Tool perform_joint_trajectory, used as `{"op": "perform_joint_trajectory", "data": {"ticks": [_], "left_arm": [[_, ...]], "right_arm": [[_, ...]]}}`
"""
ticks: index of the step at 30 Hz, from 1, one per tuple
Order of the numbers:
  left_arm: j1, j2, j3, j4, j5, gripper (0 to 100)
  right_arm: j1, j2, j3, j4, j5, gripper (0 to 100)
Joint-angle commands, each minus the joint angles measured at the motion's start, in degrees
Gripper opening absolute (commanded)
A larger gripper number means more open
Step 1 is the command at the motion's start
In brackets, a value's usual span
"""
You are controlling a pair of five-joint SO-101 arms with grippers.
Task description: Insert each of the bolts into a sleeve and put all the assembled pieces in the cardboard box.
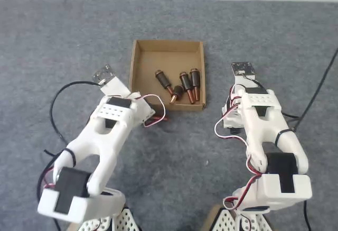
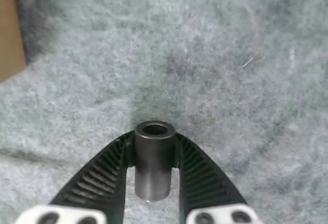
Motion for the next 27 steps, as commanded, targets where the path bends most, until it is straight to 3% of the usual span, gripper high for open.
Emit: {"op": "perform_joint_trajectory", "data": {"ticks": [1, 10, 15, 27], "left_arm": [[-0.1, 3.0, -2.0, -0.9, 0.4, 16], [0.0, 3.8, -2.6, 0.1, 1.4, 15], [-0.1, 3.6, -2.5, 0.6, 1.2, 0], [-3.1, -4.0, -2.2, 9.8, -2.4, 1]], "right_arm": [[0.4, -0.7, -3.1, -1.2, 1.1, 0.7], [0.4, -0.7, -3.1, -1.2, 1.1, 0.7], [0.4, -0.7, -3.1, -1.2, 1.1, 0.7], [0.4, -0.7, -3.1, -1.2, 1.1, 0.7]]}}
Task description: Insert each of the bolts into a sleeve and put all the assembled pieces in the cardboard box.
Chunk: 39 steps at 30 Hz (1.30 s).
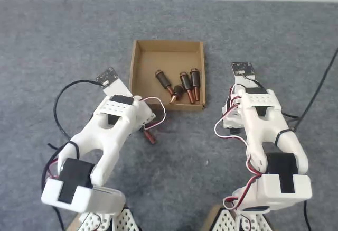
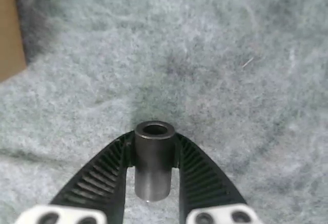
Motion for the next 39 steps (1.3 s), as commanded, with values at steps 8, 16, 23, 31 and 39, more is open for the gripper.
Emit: {"op": "perform_joint_trajectory", "data": {"ticks": [8, 16, 23, 31, 39], "left_arm": [[-8.4, -15.6, 3.4, 3.5, -11.8, 1], [-12.5, -11.1, 0.2, 3.6, -33.3, 1], [-13.0, -5.5, -3.5, 3.5, -52.7, 1], [-13.0, 1.9, -9.0, 3.5, -50.8, 1], [-13.4, 5.1, -12.2, 5.8, -50.7, 13]], "right_arm": [[0.4, -0.7, -3.1, -1.2, 1.1, 0.7], [0.4, -0.7, -3.1, -1.2, 1.1, 0.7], [0.4, -0.7, -3.1, -1.2, 1.1, 0.7], [0.4, -0.7, -3.1, -1.1, 1.1, 0.7], [0.4, -0.7, -3.1, -1.1, 1.1, 0.7]]}}
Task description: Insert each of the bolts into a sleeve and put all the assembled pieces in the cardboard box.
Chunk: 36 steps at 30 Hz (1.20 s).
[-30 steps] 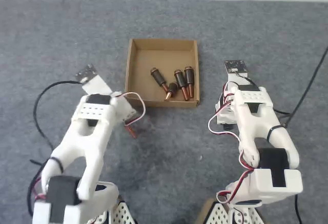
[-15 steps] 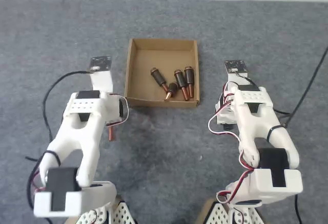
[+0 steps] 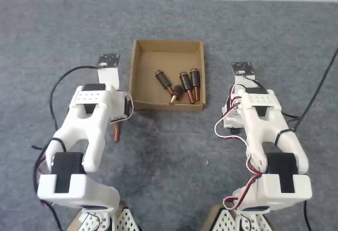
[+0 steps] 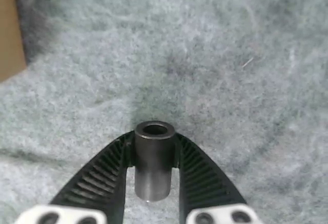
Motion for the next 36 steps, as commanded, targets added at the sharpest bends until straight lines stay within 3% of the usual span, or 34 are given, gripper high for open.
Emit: {"op": "perform_joint_trajectory", "data": {"ticks": [1, 8, 12, 22, 27, 36], "left_arm": [[-0.2, -0.2, -3.0, 1.2, 0.0, 13], [0.2, 0.0, -2.9, 1.2, 0.0, 13], [0.2, 2.0, -3.7, 1.4, 3.4, 13], [-0.2, 16.1, -18.5, 12.0, 3.9, 12], [0.2, 14.1, -16.6, 10.0, 0.5, 1], [0.2, 3.1, -5.9, 3.0, -0.4, 1]], "right_arm": [[0.4, -0.7, -3.1, -1.1, 1.1, 0.7], [0.4, -0.7, -3.1, -1.1, 1.1, 0.7], [0.4, -0.7, -3.1, -1.1, 1.1, 0.7], [0.5, -0.7, -3.1, -1.1, 1.1, 0.7], [0.5, -0.7, -3.1, -1.1, 1.1, 0.7], [0.5, -0.7, -3.1, -1.2, 1.1, 0.7]]}}
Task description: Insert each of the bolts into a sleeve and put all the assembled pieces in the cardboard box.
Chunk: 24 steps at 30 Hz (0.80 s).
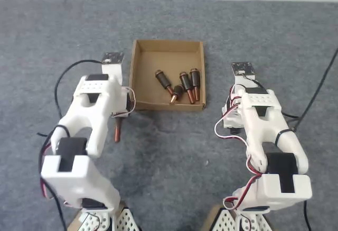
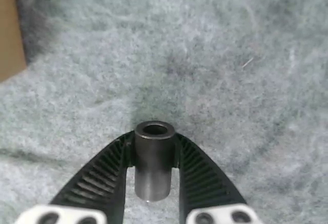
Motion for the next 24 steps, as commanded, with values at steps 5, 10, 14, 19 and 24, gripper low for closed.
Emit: {"op": "perform_joint_trajectory", "data": {"ticks": [5, 10, 14, 19, 24], "left_arm": [[-0.3, -8.7, 5.7, -6.6, -0.3, 1], [-0.4, -9.6, 6.5, -8.4, -0.3, 1], [-0.8, -9.7, 6.5, -8.4, -0.3, 1], [-0.8, -9.8, 7.2, -9.0, -0.3, 1], [-0.8, -9.8, 7.2, -9.2, -0.3, 1]], "right_arm": [[0.7, -0.7, -3.4, -1.3, 1.1, 0.7], [1.5, -1.1, -6.2, -4.0, 1.1, 0.7], [1.4, -1.1, -10.5, -4.0, 1.1, 0.7], [1.1, -1.1, -16.2, -4.9, 1.1, 0.7], [1.5, -0.6, -19.3, -16.4, 1.1, 0.7]]}}
